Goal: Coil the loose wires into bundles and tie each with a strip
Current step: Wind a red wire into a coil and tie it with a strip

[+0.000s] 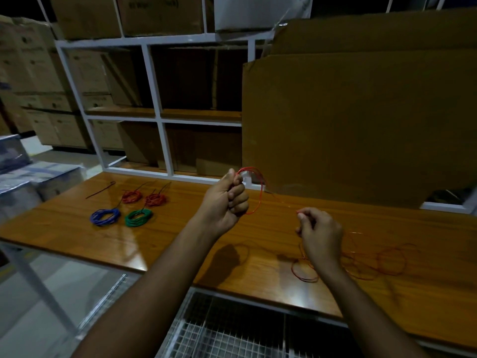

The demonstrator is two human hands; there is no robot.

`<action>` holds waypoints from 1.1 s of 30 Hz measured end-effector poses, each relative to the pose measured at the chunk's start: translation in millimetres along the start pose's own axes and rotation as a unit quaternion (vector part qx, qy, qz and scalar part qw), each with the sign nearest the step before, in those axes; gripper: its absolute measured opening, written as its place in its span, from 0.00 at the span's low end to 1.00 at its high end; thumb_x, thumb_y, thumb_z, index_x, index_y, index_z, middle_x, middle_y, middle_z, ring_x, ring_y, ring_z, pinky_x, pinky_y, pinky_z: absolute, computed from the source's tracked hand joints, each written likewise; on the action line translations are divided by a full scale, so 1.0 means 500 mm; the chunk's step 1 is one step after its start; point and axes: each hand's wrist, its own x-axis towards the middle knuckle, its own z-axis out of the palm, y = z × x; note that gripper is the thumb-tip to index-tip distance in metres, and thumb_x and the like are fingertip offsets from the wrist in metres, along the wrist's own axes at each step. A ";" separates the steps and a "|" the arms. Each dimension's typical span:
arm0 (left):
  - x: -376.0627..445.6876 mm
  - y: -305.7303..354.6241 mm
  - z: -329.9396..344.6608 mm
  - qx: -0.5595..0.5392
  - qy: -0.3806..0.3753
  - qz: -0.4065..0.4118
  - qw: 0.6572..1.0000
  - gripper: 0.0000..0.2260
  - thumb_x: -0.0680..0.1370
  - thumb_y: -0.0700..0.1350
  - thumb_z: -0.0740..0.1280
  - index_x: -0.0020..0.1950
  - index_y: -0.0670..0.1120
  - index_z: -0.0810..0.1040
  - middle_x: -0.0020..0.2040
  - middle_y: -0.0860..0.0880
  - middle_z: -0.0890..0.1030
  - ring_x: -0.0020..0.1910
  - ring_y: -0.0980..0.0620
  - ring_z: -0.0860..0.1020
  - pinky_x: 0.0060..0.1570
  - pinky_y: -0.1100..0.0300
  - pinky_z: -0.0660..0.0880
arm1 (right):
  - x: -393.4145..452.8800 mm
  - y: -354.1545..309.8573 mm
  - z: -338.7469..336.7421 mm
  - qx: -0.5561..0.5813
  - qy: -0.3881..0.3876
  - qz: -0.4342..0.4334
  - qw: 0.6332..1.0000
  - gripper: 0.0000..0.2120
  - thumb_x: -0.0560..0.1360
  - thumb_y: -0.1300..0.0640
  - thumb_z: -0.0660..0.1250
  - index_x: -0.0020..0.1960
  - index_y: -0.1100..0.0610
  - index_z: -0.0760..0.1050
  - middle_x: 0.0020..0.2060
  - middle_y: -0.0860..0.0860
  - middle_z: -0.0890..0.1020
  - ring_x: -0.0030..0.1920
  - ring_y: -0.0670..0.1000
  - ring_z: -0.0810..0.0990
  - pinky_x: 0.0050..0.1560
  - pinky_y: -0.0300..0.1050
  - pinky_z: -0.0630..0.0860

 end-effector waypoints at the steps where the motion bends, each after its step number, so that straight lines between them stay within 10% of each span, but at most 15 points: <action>1: 0.001 -0.002 0.004 0.005 0.000 0.005 1.000 0.16 0.85 0.52 0.55 0.41 0.46 0.70 0.26 0.53 0.62 0.23 0.57 0.58 0.24 0.64 0.53 | -0.005 -0.014 0.004 -0.051 -0.023 -0.010 0.998 0.05 0.80 0.59 0.66 0.51 0.53 0.81 0.43 0.51 0.81 0.37 0.44 0.78 0.32 0.30 0.69; 6: 0.007 -0.003 0.011 0.062 0.022 0.032 0.997 0.16 0.85 0.52 0.54 0.41 0.45 0.69 0.25 0.52 0.63 0.22 0.57 0.59 0.23 0.64 0.54 | -0.033 -0.130 -0.033 -0.277 -0.206 -0.164 0.924 0.06 0.83 0.57 0.58 0.55 0.50 0.74 0.48 0.48 0.73 0.43 0.49 0.73 0.41 0.45 0.69; 13: -0.005 -0.018 0.014 0.132 0.069 0.053 0.987 0.15 0.86 0.51 0.53 0.43 0.46 0.69 0.31 0.48 0.72 0.27 0.55 0.70 0.27 0.65 0.69 | 0.019 -0.218 -0.116 -0.046 -0.366 -0.253 0.894 0.10 0.79 0.59 0.66 0.57 0.50 0.81 0.47 0.43 0.79 0.47 0.41 0.76 0.45 0.36 0.72; 17: -0.019 -0.026 0.030 0.159 0.039 0.045 0.985 0.15 0.86 0.51 0.53 0.44 0.45 0.69 0.31 0.47 0.75 0.28 0.53 0.75 0.27 0.64 0.74 | 0.048 -0.209 -0.119 -0.014 -0.244 -0.323 0.914 0.12 0.74 0.65 0.70 0.54 0.53 0.83 0.44 0.43 0.81 0.41 0.38 0.79 0.43 0.33 0.76; 19: -0.025 -0.030 0.036 0.187 0.027 0.033 0.982 0.14 0.86 0.51 0.53 0.48 0.44 0.70 0.33 0.46 0.75 0.29 0.53 0.73 0.27 0.65 0.71 | 0.062 -0.198 -0.111 -0.063 -0.131 -0.330 0.933 0.02 0.76 0.59 0.72 0.49 0.55 0.81 0.38 0.47 0.82 0.37 0.45 0.80 0.36 0.41 0.77; 23: -0.032 -0.033 0.035 0.231 0.006 0.003 0.973 0.13 0.85 0.50 0.55 0.51 0.43 0.73 0.31 0.48 0.73 0.24 0.56 0.66 0.24 0.65 0.58 | 0.094 -0.169 -0.090 -0.202 -0.021 -0.285 0.937 0.15 0.76 0.38 0.67 0.38 0.48 0.75 0.27 0.42 0.69 0.28 0.45 0.71 0.27 0.36 0.60; 27: -0.037 -0.026 0.029 0.201 -0.030 -0.065 0.977 0.14 0.84 0.49 0.57 0.44 0.43 0.74 0.28 0.52 0.63 0.23 0.57 0.58 0.27 0.61 0.49 | 0.131 -0.150 -0.081 -0.083 -0.228 -0.166 0.956 0.13 0.76 0.41 0.67 0.40 0.49 0.78 0.32 0.45 0.78 0.34 0.43 0.75 0.32 0.43 0.68; 30: -0.043 -0.014 0.018 0.129 -0.042 -0.126 0.983 0.12 0.79 0.50 0.60 0.39 0.45 0.71 0.26 0.54 0.61 0.22 0.58 0.58 0.25 0.63 0.48 | 0.158 -0.125 -0.090 0.083 -0.441 -0.119 0.886 0.06 0.80 0.52 0.66 0.50 0.52 0.81 0.42 0.48 0.81 0.43 0.46 0.78 0.44 0.46 0.76; 33: -0.047 -0.009 0.006 0.087 -0.056 -0.137 0.985 0.13 0.80 0.49 0.60 0.38 0.46 0.71 0.25 0.54 0.63 0.21 0.58 0.60 0.23 0.65 0.52 | 0.167 -0.097 -0.092 0.189 -0.462 -0.069 0.864 0.08 0.80 0.58 0.65 0.55 0.57 0.81 0.43 0.52 0.79 0.41 0.49 0.75 0.40 0.40 0.73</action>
